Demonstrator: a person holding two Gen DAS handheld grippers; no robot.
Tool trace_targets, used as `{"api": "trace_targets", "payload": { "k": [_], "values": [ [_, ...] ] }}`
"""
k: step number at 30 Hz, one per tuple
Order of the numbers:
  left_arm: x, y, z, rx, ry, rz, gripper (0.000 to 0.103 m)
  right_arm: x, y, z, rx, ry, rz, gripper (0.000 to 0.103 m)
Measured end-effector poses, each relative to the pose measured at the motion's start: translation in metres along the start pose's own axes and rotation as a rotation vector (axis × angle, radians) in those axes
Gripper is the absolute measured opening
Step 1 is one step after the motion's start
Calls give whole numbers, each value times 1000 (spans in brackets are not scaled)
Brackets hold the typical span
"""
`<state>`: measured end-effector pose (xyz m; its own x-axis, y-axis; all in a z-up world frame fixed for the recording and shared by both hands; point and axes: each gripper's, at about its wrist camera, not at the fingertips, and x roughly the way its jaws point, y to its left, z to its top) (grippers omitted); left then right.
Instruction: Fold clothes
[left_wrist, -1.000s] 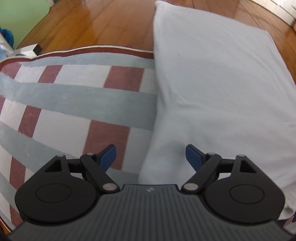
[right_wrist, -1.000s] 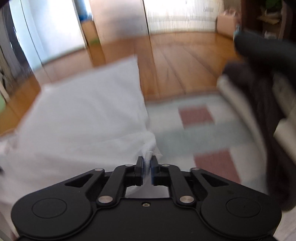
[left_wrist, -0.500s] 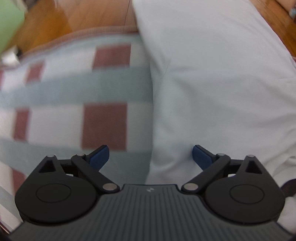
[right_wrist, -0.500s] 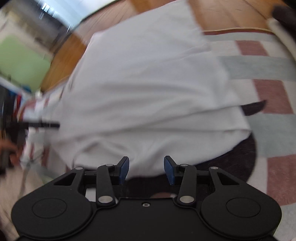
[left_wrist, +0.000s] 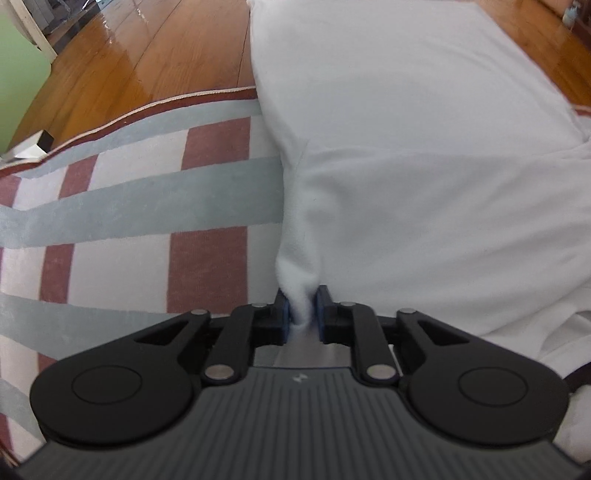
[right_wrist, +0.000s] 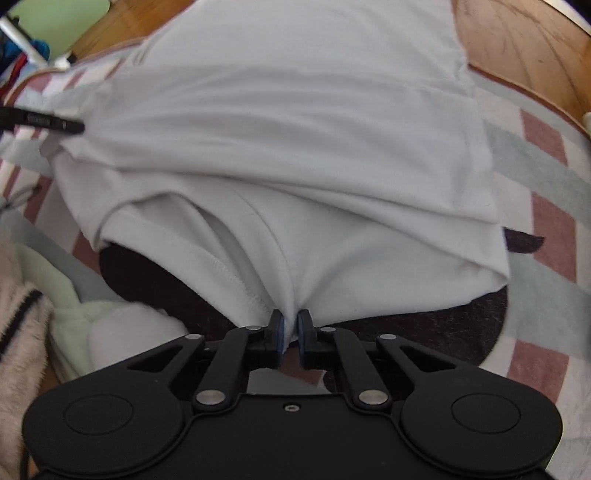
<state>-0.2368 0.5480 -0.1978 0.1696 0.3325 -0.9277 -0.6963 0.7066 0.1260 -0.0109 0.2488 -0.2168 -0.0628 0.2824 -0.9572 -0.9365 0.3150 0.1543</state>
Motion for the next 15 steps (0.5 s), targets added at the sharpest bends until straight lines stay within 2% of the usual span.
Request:
{"api": "trace_targets", "payload": {
  "k": [1, 3, 7, 8, 10, 12, 14, 15],
  "values": [
    [0, -2, 0, 9, 4, 17, 28, 0, 2, 0, -14, -5, -9, 8],
    [-1, -3, 0, 21, 6, 47, 44, -2, 4, 0, -36, -10, -12, 10],
    [-5, 9, 0, -45, -16, 37, 50, -24, 1, 4, -29, -46, 34, 19],
    [-8, 14, 1, -76, -29, 20, 51, -33, 1, 6, -32, -80, 50, 21],
    [-13, 25, 0, -152, -60, -62, 52, -52, 2, 9, -48, -173, 81, 35],
    [-17, 33, 1, -221, -85, -164, 54, -62, 6, 13, -61, -243, 119, 37],
    [-18, 35, 1, -258, -95, -241, 56, -61, 15, 22, -66, -258, 128, 37],
    [-18, 33, 2, -255, -95, -255, 56, -59, 20, 26, -67, -262, 128, 37]
  ]
}}
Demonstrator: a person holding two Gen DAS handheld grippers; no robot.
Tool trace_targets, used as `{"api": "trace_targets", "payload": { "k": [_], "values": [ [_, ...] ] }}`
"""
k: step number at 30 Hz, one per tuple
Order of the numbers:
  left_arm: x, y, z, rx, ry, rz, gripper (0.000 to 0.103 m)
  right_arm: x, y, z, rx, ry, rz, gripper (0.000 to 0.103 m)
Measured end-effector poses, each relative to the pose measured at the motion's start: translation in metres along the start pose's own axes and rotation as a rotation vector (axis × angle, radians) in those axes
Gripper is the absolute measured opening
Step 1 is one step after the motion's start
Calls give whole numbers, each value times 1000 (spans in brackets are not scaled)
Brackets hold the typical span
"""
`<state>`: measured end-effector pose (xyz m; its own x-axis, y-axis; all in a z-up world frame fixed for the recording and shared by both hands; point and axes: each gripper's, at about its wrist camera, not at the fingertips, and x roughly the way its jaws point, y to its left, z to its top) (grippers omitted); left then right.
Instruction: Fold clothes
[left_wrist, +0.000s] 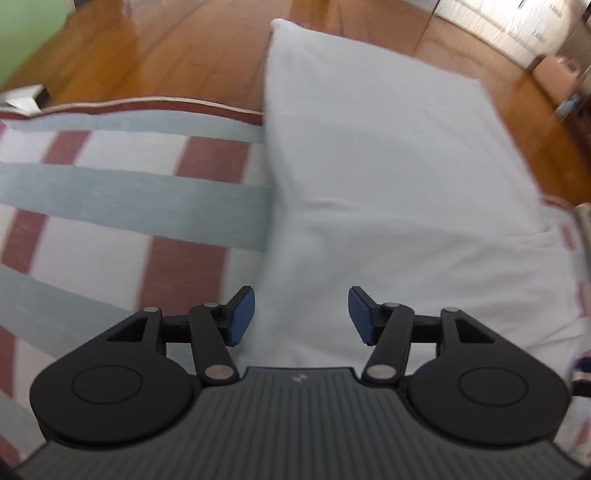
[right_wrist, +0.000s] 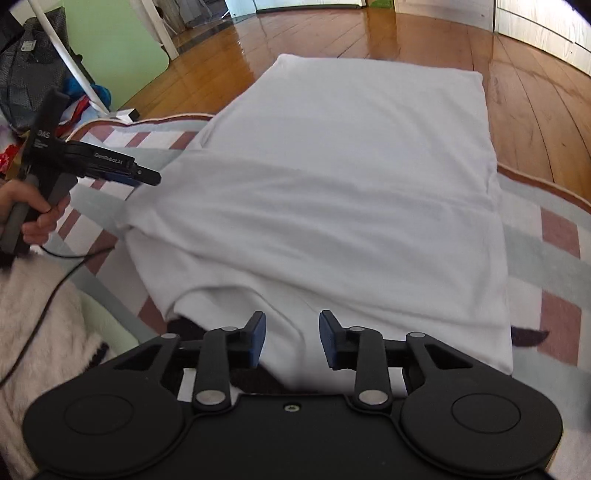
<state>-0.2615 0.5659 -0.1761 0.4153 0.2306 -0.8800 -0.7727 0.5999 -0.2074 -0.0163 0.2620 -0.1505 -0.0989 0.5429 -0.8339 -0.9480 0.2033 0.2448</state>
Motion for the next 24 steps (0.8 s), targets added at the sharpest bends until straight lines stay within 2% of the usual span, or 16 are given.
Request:
{"api": "trace_targets", "payload": {
  "k": [2, 6, 7, 9, 12, 14, 16, 17, 18, 19, 24],
  "values": [
    [3, -8, -2, 26, 12, 7, 57, 8, 6, 3, 1, 11, 44, 38],
    [12, -19, -4, 82, 48, 66, 59, 49, 22, 10, 35, 108, 324, 38],
    [14, -20, -4, 90, 55, 82, 60, 62, 28, 12, 38, 128, 364, 38],
    [19, -23, -4, 106, 68, 112, 60, 86, 44, 15, 18, 144, 386, 38],
    [24, -25, -6, 134, 82, 147, 61, 106, 66, 23, -48, 126, 351, 39],
    [27, -25, -7, 140, 90, 157, 62, 119, 77, 27, -66, 124, 334, 53],
    [27, -25, -7, 140, 92, 163, 64, 133, 82, 29, -33, 126, 338, 56],
    [27, -25, -8, 137, 93, 164, 64, 135, 83, 28, -26, 107, 356, 49],
    [28, -24, -8, 133, 94, 166, 64, 141, 85, 27, -27, 139, 412, 6],
    [28, -24, -8, 130, 95, 167, 64, 147, 85, 25, -7, 187, 453, 7],
    [31, -20, -7, 108, 114, 182, 65, 146, 69, 12, 140, 203, 510, 7]
  ]
}}
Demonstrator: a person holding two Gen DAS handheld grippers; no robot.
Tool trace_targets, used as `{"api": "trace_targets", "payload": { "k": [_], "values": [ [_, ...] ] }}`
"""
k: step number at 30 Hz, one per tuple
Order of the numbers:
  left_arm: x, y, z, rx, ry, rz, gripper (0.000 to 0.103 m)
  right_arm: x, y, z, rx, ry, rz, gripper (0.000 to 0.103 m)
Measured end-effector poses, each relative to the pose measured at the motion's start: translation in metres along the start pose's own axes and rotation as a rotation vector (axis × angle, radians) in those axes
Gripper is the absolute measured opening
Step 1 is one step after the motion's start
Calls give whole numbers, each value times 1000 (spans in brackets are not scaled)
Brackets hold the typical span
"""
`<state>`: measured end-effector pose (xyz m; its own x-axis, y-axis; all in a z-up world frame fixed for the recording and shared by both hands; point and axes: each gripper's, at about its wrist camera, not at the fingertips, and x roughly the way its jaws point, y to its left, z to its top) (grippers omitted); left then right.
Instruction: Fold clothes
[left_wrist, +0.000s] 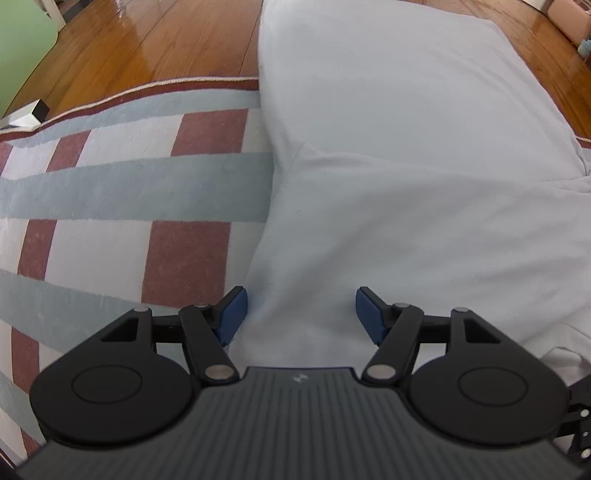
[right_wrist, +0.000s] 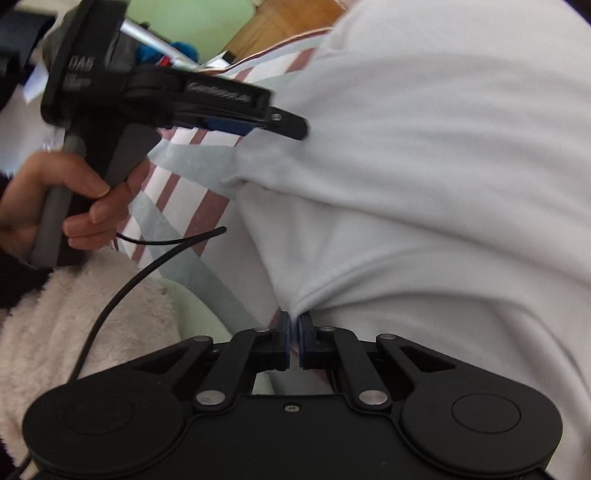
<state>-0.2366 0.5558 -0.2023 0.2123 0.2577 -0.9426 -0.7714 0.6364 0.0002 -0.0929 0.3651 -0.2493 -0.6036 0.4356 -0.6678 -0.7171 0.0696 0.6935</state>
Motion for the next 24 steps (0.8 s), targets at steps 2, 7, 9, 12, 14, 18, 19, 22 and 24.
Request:
{"api": "trace_targets", "payload": {
  "k": [2, 7, 9, 12, 14, 18, 19, 22, 24],
  "values": [
    [3, 1, 0, -4, 16, 21, 66, -1, 0, -4, 12, 12, 9, 7],
    [5, 1, 3, -5, 19, 39, 71, 0, 20, -6, -110, 35, -73, 8],
    [2, -3, 3, 12, 3, 42, 73, -2, 23, -7, -133, 32, -78, 14],
    [-2, -9, 2, 51, -25, 55, 78, -22, 27, -8, -193, 7, -73, 25],
    [-5, -13, 0, 85, -37, 77, 80, -53, 22, -7, -202, -53, -101, 24],
    [-7, -18, -2, 114, -42, 75, 80, -120, -4, -6, -183, -159, -284, 27],
    [-8, -19, -2, 119, -44, 69, 80, -130, -13, -9, -167, -157, -318, 27],
    [-6, -27, -2, 154, -38, 63, 80, -145, -40, -20, -98, -132, -397, 27],
    [-5, -34, -4, 181, -32, 67, 80, -143, -52, -30, -66, -109, -426, 27]
  ]
}}
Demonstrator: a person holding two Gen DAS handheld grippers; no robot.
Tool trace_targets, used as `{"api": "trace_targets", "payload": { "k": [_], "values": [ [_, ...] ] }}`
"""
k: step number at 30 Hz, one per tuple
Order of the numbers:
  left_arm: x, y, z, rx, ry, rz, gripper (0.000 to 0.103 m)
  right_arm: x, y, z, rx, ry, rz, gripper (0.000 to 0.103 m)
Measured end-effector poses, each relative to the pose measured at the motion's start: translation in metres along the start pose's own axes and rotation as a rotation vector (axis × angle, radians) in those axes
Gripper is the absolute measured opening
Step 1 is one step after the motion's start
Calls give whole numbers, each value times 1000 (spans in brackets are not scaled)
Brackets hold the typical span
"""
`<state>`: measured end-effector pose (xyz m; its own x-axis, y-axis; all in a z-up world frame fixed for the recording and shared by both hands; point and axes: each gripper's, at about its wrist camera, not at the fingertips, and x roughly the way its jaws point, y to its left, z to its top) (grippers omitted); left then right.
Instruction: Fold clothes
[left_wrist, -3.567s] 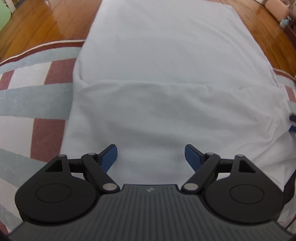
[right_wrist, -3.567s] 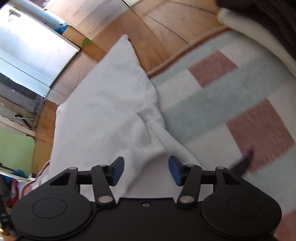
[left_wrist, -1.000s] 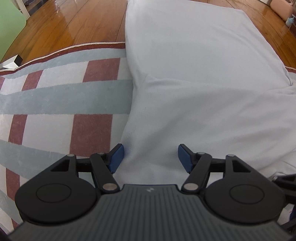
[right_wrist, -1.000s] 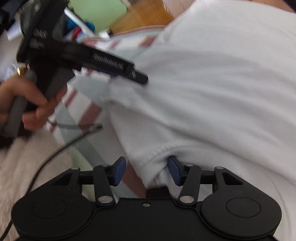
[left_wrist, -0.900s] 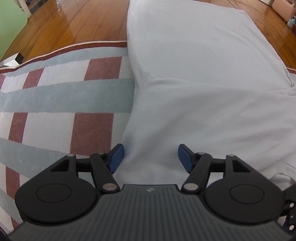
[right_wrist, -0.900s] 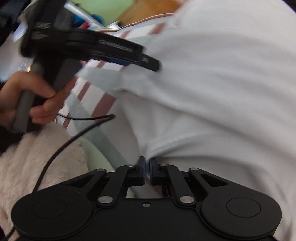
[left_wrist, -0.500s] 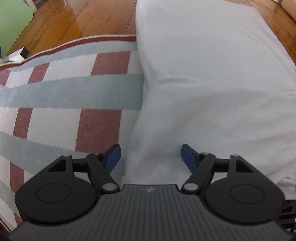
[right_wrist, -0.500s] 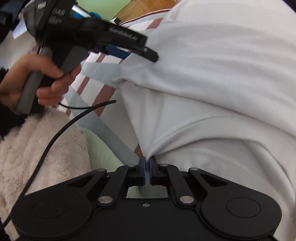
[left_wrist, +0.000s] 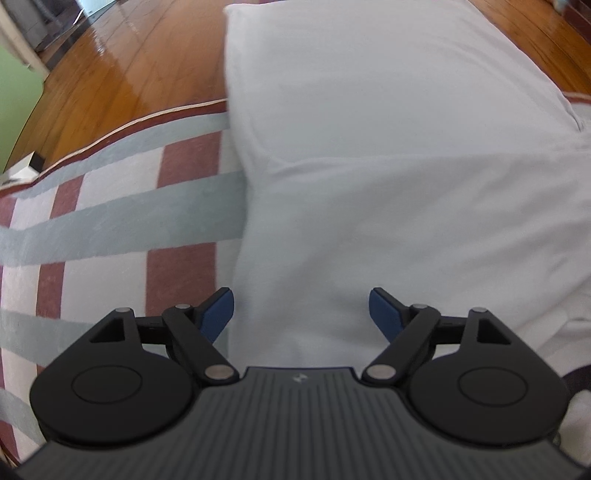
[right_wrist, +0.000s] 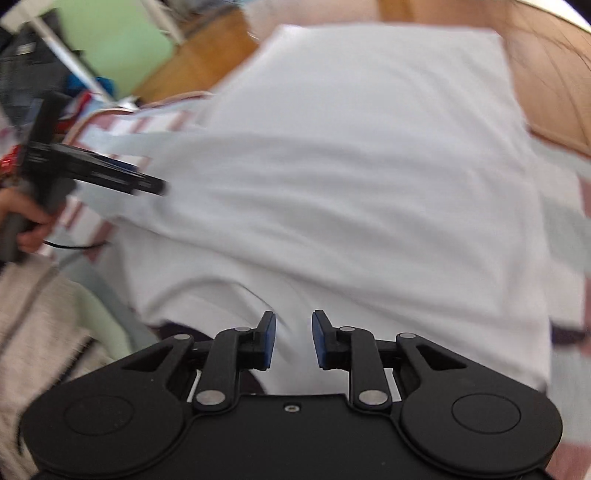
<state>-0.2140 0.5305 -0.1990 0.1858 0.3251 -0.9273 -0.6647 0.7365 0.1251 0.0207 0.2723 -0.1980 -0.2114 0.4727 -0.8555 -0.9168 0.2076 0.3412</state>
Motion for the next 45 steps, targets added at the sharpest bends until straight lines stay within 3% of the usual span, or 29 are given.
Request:
{"api": "trace_targets", "payload": {
  "k": [2, 10, 12, 14, 16, 18, 19, 21, 24, 27, 29, 32, 36, 39, 43, 45],
  "values": [
    [1, -4, -2, 19, 7, 9, 80, 6, -1, -10, -12, 37, -19, 23],
    [0, 5, 1, -28, 1, 4, 81, 13, -2, -12, -8, 138, -36, 24],
    [0, 6, 1, -33, 2, 8, 82, 12, 0, -9, 6, 158, -20, 31],
    [0, 6, 2, -30, 7, 20, 84, -1, 4, 1, 5, 209, 40, 32],
    [-1, 1, 2, 1, 0, 48, 84, -25, 23, 29, -50, 185, 94, 31],
    [-4, -4, 3, 31, -16, 65, 84, -58, 38, 70, -116, 99, 90, 35],
    [-8, -4, 4, 26, -33, 40, 84, -76, 41, 94, -128, 51, 75, 44],
    [-25, 6, 8, -49, -103, -54, 84, -108, 43, 141, -114, -23, 42, 49],
    [-55, 23, 20, -109, -219, -166, 85, -129, 26, 207, 37, 39, 38, 52],
    [-66, 33, 57, -84, -266, -114, 91, -129, 5, 261, 67, 50, -41, 62],
    [-61, 43, 92, -91, -271, -90, 97, -115, -23, 280, 43, 17, -118, 62],
    [-38, 68, 148, -162, -270, -111, 97, -91, -73, 300, 33, -35, -211, 62],
    [3, 98, 205, -267, -230, -96, 96, -70, -150, 302, 213, -136, -77, 62],
    [30, 106, 235, -293, -188, -127, 96, -55, -195, 310, 394, -227, 38, 62],
    [60, 108, 270, -278, -203, -88, 97, -35, -235, 323, 567, -273, 51, 62],
    [82, 111, 284, -290, -166, -121, 97, -24, -248, 333, 602, -265, 45, 63]
  ]
}}
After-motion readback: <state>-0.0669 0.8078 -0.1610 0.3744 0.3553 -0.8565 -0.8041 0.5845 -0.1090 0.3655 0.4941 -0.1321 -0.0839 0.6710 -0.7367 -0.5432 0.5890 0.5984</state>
